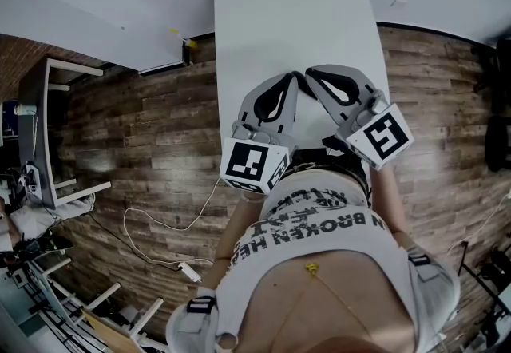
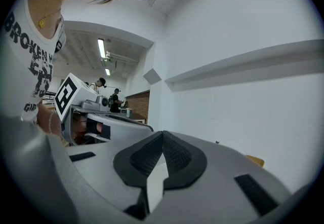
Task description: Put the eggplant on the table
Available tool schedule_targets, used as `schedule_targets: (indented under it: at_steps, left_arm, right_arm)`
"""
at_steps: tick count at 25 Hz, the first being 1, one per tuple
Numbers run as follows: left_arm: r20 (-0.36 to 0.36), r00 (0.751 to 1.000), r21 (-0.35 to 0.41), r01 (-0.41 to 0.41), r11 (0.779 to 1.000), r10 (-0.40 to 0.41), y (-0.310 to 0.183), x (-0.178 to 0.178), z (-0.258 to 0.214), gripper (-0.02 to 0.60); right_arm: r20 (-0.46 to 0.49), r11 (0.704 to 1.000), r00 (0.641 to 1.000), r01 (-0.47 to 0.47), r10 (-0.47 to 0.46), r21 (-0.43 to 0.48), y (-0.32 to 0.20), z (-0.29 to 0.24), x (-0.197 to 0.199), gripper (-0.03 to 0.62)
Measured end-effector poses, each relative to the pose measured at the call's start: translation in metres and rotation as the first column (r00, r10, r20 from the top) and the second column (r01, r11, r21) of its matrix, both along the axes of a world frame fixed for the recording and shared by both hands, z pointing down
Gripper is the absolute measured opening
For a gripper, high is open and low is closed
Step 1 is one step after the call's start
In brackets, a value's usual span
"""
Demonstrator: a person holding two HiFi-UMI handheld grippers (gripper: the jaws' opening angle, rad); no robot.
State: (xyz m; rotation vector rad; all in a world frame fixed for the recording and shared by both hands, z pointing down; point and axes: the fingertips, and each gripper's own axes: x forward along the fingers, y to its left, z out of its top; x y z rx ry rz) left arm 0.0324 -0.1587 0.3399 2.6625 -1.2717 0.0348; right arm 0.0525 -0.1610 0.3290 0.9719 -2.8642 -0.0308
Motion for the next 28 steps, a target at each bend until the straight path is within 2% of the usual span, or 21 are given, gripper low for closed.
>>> schedule_targets:
  at_steps: [28]
  left_arm:
    - [0.000,1.000,-0.029,0.011,1.000,-0.011,0.005,-0.002,0.010,-0.002]
  right_arm:
    - [-0.020,1.000,1.000,0.018,-0.018,-0.002,0.006,-0.001,-0.001,0.008]
